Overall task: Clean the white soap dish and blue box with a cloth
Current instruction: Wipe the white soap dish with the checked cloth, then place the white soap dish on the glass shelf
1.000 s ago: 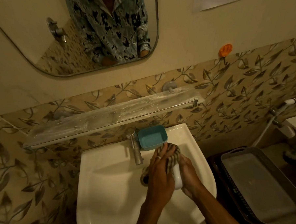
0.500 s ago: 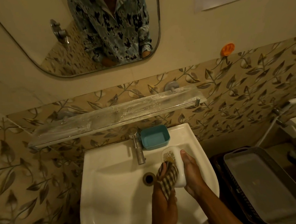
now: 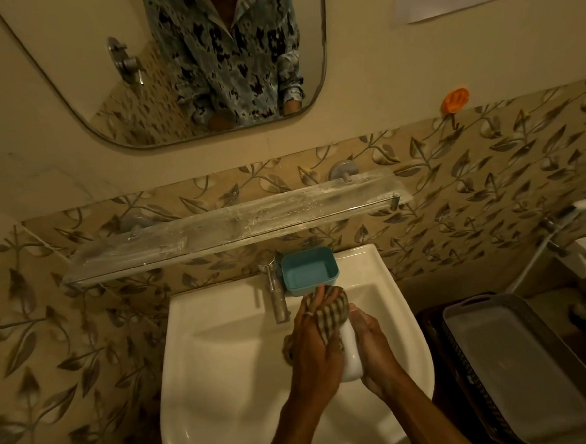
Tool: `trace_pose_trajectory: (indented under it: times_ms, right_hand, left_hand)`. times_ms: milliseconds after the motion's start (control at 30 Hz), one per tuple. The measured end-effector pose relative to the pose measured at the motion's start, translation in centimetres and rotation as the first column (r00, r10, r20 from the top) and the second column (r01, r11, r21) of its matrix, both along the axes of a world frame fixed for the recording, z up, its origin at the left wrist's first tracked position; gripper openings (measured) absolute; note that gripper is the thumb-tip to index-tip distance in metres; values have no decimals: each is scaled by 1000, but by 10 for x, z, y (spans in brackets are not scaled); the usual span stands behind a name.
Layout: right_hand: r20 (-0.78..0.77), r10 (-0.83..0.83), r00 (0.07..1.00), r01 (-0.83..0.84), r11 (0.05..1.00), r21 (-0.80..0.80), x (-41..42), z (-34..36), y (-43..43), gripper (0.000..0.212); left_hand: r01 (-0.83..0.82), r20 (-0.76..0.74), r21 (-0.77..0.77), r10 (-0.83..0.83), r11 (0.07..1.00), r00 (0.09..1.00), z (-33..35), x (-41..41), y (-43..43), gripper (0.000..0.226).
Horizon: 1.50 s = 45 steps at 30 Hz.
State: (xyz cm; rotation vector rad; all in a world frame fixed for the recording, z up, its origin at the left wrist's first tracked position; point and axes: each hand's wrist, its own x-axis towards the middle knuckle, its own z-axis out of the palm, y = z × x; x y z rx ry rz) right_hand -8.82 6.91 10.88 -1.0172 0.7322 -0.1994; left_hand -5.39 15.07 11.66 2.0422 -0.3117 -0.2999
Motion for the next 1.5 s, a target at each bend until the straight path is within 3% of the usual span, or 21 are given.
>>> trace_pose_trajectory:
  times_ms: [133,233,433,567,700,800,933,1000,1100,1200,1300,1433,1500]
  right_hand:
    - [19,-45,999,45,999,-10,0,-2,-1,22]
    - [31,-79,996,78,996,38,0,-1,-2,28]
    - [-35,-183,983,185,980,72,-1,-10,-11,33]
    - [-45,-172,984,172,985,-3,0,-11,-5,30]
    - [-66,-147,987,143,988,-58,0,-15,5,23]
    - [-84,-127,988,120,989,-86,0,-18,8,26]
    - [-74,-138,988,132,988,-85,-4,-24,14,27]
    - [-71,-171,983,166,983,-81,-7,-27,17,28]
    - [-76,-182,980,176,981,-81,-10,-29,17,25]
    - [-92,-193,977,186,980,-74,-13,-29,15,29]
    - [-117,-181,977,170,980,-100,-9,-29,7,27]
    - [-137,-108,985,85,983,-165,3,-19,7,22]
    - [-118,-35,992,13,983,-182,9,-11,13,21]
  left_hand:
    - [-85,-190,-6,82,996,978,-1,14,10,40]
    - [-116,-253,-37,103,993,962,-4,2,21,29]
    - [125,-343,15,-113,992,933,-40,3,73,32]
    - [18,-437,12,-11,1000,899,-48,32,102,21]
    - [-155,-272,104,178,982,946,-63,93,126,13]
    - [-182,-97,141,196,973,976,-62,141,127,14]
    - [-160,331,166,98,973,939,-56,188,106,47]
    - [-103,461,300,-50,948,886,-66,207,95,57]
    - [2,354,523,-220,852,909,-95,214,82,54]
    - [79,251,597,-279,798,927,-137,208,80,71]
    - [64,214,618,-246,783,945,-132,205,79,69]
    - [44,186,305,-104,951,977,-110,186,87,59]
    - [74,132,156,-95,985,987,-92,162,90,56]
